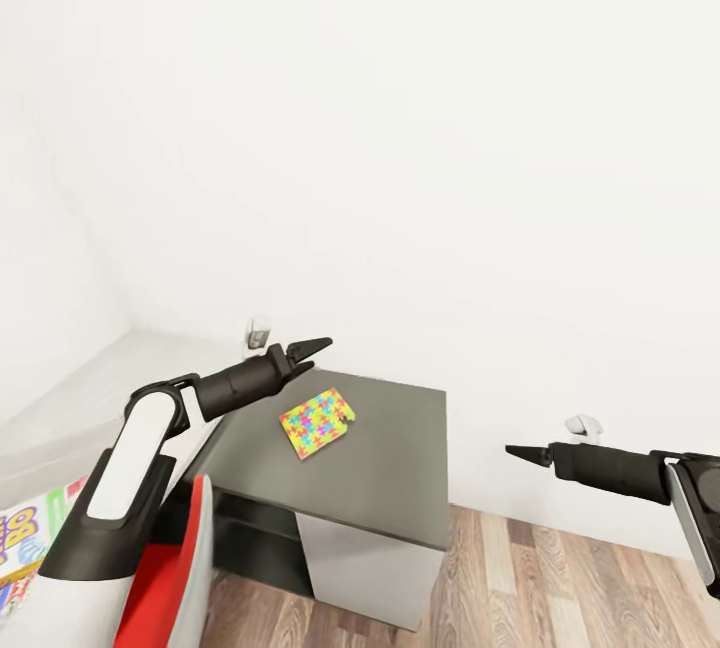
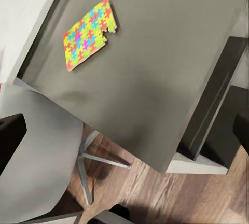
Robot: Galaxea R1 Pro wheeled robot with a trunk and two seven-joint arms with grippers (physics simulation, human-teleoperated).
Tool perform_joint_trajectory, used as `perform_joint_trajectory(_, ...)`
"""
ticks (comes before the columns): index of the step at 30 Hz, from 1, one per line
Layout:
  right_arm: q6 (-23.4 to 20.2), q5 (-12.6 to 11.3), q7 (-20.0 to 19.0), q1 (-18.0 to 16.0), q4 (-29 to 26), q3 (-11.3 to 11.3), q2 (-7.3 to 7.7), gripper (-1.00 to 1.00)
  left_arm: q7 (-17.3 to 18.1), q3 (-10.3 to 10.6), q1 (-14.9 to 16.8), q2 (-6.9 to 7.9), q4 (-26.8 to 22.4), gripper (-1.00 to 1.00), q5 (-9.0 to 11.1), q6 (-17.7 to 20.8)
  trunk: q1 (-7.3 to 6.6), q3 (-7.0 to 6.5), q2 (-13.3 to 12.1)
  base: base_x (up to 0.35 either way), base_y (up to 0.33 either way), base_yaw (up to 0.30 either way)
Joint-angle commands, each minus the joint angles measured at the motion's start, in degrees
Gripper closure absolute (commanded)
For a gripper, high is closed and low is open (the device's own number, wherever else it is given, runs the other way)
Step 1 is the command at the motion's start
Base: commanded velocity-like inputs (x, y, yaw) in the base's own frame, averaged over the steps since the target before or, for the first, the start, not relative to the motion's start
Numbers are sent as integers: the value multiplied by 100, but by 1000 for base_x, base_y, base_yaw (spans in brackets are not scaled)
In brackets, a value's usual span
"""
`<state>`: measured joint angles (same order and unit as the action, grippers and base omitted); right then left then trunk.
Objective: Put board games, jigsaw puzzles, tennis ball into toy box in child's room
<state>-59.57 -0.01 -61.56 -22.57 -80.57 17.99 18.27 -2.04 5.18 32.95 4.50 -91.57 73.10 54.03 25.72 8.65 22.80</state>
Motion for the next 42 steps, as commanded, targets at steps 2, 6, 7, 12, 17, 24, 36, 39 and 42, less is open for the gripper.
perform_joint_trajectory(2, -43, 4, -18, -8, 8, 4, 0, -100, -32, 11, 4, -2, -3, -100, 16, 11, 6, 12, 12, 267, -68, -110)
perform_joint_trajectory(6, -43, 7, -17, -9, 12, -1, -5, -100, -41, 13, 3, -6, -2, -100, 10, 8, 6, 12, 12, 286, -77, -179)
perform_joint_trajectory(7, -43, 7, -17, -9, 12, -1, -5, -100, -41, 13, 3, -6, -2, -100, 10, 8, 6, 12, 12, 280, -75, -206)
perform_joint_trajectory(12, -43, 9, -15, -10, 15, -4, -7, -100, -43, 14, 2, -8, -1, -100, 6, 8, 6, 12, 12, 185, -50, -219)
perform_joint_trajectory(17, -43, 5, -13, -10, 19, -2, -12, -100, -37, 17, 1, -10, -6, -100, 4, 12, 6, 12, 12, 70, -19, -106)
perform_joint_trajectory(24, -43, -3, -13, -10, 22, 1, -29, -100, -35, 18, 1, 0, -7, -100, 3, 23, 6, 12, 12, 27, -7, -41)
perform_joint_trajectory(36, -43, 1, -14, -5, 19, 3, -49, -100, -33, 19, 1, 14, -10, -100, 6, 36, 6, 12, 12, 6, -2, -9)
perform_joint_trajectory(39, -43, 1, -17, -4, 17, 0, -50, -100, -33, 19, 1, 16, -10, -100, 6, 36, 6, 12, 12, 1, 0, -2)
perform_joint_trajectory(42, -43, -1, -22, -3, 16, -2, -51, -100, -25, 19, 1, 22, -11, -100, 7, 36, 6, 12, 12, 1, 0, -1)
